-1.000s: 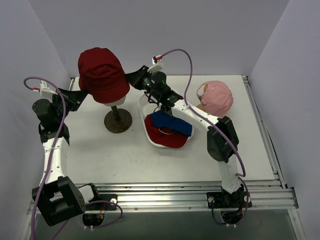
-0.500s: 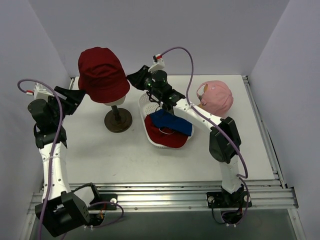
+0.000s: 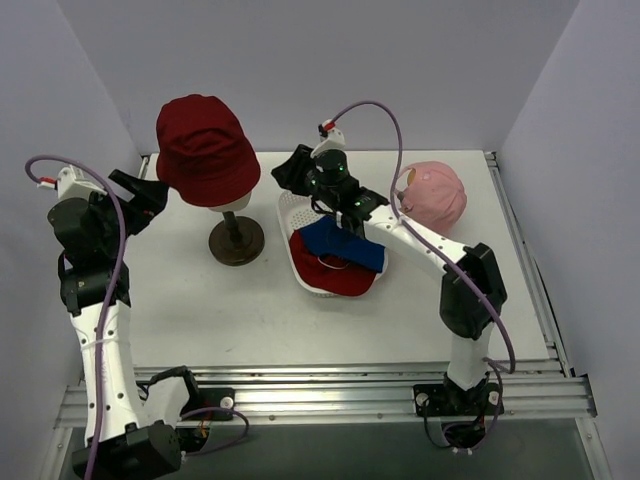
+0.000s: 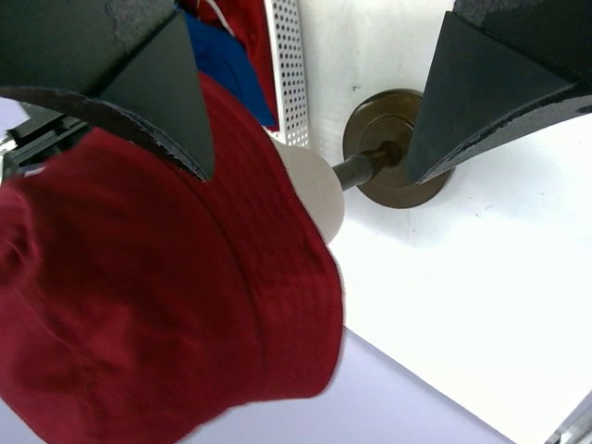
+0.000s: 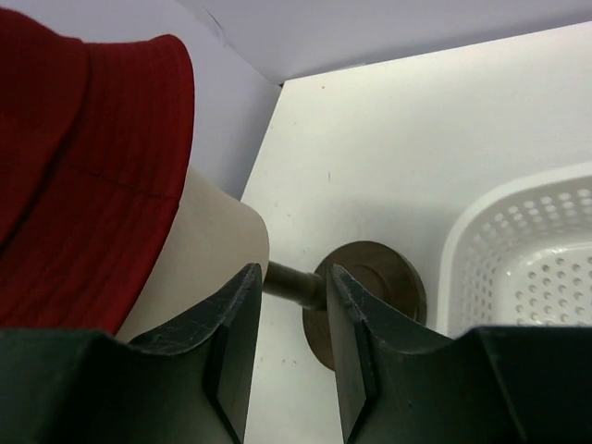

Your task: Stack the hats

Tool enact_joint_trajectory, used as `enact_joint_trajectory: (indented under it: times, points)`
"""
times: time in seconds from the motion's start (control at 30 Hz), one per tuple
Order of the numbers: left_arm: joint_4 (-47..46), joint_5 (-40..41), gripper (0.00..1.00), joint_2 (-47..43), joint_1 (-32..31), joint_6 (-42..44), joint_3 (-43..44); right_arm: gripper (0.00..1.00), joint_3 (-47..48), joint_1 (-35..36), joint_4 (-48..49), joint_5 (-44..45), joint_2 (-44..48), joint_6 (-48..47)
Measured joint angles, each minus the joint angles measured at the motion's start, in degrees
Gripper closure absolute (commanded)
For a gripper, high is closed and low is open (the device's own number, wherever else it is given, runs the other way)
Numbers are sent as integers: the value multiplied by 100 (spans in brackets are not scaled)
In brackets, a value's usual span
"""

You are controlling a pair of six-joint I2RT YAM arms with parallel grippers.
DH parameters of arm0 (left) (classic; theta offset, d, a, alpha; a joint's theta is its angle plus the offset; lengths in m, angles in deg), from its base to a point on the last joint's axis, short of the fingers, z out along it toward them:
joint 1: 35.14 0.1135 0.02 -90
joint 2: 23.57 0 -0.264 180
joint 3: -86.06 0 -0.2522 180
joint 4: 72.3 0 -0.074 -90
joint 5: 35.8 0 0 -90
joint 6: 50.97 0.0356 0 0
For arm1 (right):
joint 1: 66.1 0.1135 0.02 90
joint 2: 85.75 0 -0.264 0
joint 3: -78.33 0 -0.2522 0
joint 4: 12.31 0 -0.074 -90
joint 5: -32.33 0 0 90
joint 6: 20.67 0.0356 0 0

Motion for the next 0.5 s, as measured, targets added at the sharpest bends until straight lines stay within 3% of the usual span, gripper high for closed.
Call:
enact_joint_trajectory:
  times: [0.1, 0.23, 0.5]
  points:
    - [365, 155, 6, -103, -485, 415, 310, 67, -461, 2, -138, 111, 544, -214]
    - [625, 258, 6, -385, -1635, 892, 485, 65, -1193, 2, -219, 278, 1377, -509]
    - [835, 671, 6, -1082, -3355, 1161, -44, 59, -2277, 313, -581, 901, 2603, -896]
